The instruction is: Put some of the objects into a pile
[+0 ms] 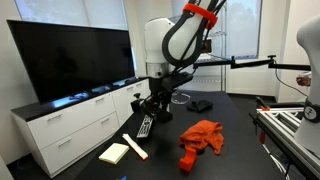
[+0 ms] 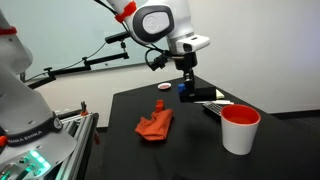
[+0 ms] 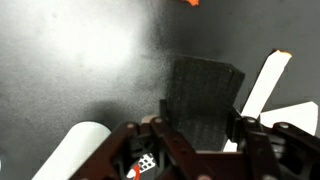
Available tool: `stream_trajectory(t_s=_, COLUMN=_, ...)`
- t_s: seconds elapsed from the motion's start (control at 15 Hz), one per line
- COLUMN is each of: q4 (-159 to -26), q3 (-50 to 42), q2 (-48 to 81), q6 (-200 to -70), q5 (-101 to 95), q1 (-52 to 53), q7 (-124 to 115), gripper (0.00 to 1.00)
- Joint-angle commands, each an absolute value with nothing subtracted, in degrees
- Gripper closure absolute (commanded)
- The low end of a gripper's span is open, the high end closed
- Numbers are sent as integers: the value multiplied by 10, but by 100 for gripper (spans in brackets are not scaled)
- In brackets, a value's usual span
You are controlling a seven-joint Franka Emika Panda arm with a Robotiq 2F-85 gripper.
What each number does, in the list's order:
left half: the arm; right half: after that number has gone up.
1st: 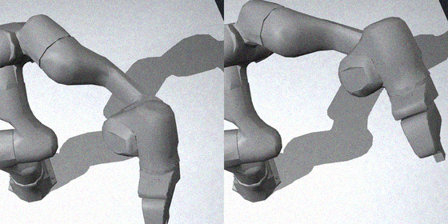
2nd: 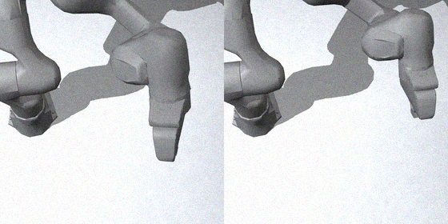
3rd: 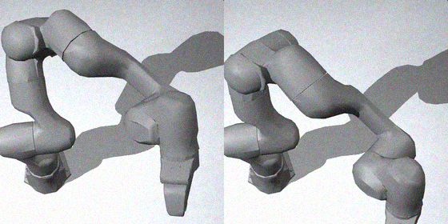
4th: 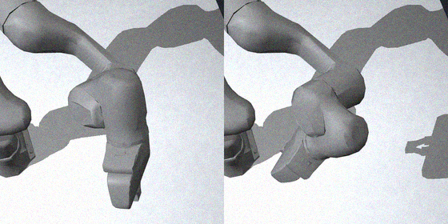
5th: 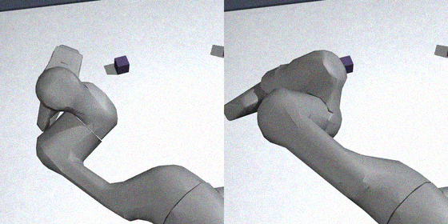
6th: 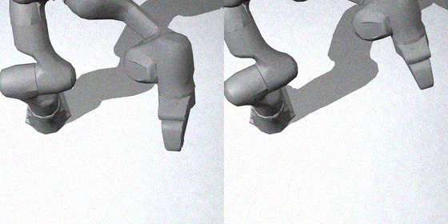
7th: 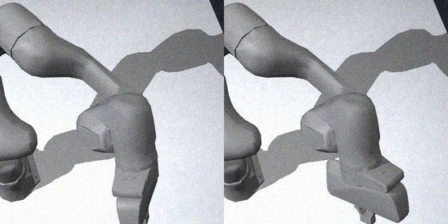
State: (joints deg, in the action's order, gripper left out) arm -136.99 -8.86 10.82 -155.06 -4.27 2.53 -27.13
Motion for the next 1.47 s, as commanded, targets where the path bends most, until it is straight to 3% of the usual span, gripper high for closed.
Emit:
stream_trajectory(t_s=0.0, q4=-1306, q3=-80, q2=143, q6=-1513, q5=0, q1=6, q7=-262, gripper=72)
stream_trajectory(t_s=0.8, q4=-1141, q3=-81, q2=272, q6=-1442, q5=40, q1=-3, q7=-260, gripper=72)
stream_trajectory(t_s=1.4, q4=-1091, q3=-82, q2=308, q6=-1410, q5=49, q1=-9, q7=-256, gripper=72)
